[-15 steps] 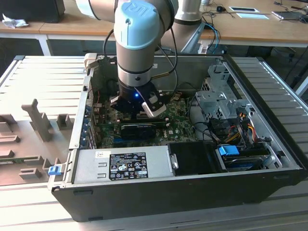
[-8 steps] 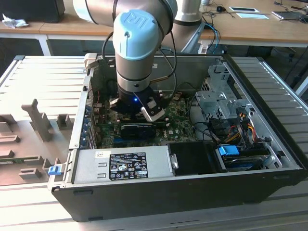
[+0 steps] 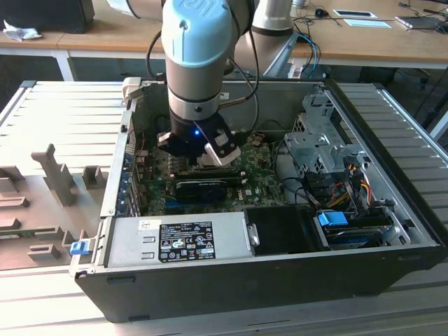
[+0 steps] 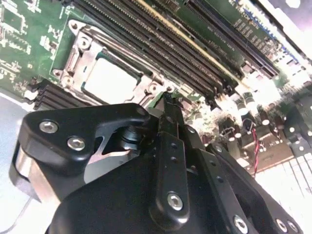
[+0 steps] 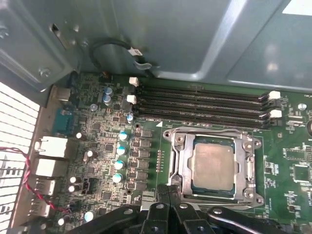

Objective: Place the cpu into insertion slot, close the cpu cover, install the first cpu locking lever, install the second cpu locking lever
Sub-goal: 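Install the second cpu locking lever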

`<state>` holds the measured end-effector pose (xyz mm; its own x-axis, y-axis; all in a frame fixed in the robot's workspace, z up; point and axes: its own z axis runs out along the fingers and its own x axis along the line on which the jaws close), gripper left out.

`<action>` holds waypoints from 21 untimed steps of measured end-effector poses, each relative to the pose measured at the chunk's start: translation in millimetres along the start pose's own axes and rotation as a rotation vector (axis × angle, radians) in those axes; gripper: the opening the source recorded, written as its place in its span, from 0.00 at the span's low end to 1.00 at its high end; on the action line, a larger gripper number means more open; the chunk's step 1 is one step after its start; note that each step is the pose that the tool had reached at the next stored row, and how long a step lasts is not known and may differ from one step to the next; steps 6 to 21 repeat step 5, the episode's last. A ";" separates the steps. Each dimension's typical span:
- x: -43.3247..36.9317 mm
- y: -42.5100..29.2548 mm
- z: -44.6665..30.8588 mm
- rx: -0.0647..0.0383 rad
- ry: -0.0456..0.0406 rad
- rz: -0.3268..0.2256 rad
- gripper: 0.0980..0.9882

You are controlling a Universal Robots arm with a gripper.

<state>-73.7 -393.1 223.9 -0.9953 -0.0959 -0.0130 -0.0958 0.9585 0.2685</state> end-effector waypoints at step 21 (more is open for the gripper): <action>0.0 0.5 -1.6 0.000 0.0000 0.000 0.01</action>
